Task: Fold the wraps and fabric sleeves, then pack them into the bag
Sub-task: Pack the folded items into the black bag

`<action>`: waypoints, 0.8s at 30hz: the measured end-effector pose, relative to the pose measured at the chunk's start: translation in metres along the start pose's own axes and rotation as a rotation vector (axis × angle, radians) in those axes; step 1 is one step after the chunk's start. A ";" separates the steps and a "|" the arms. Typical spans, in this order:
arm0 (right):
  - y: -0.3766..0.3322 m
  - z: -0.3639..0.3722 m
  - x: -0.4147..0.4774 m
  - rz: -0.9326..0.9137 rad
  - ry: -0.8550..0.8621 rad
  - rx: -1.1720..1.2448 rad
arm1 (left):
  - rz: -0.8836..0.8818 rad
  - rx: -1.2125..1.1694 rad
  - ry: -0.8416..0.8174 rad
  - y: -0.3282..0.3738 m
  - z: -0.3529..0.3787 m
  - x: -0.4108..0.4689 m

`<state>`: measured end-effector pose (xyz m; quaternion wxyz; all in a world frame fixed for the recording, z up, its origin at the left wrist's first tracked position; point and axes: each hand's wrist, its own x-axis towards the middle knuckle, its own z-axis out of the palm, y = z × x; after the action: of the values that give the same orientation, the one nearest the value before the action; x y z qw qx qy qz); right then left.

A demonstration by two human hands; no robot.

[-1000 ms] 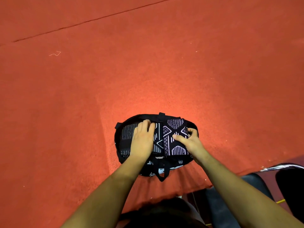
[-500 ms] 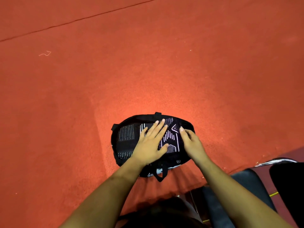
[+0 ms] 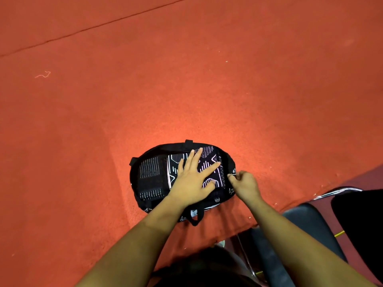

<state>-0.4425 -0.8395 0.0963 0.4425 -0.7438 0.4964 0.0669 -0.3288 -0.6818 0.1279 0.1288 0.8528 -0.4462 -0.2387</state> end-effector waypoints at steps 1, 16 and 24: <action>0.000 -0.002 0.000 -0.038 0.002 -0.035 | -0.005 -0.001 0.000 0.002 0.001 0.001; -0.012 -0.034 -0.025 -0.205 0.155 -0.063 | -0.044 0.132 -0.033 0.013 0.015 0.009; -0.044 -0.044 -0.010 -0.191 0.169 -0.258 | -0.050 0.170 -0.076 0.019 0.016 0.017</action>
<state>-0.4274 -0.8595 0.1548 0.3045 -0.8410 0.4465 0.0248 -0.3422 -0.7069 0.1177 0.0328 0.8620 -0.4480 -0.2352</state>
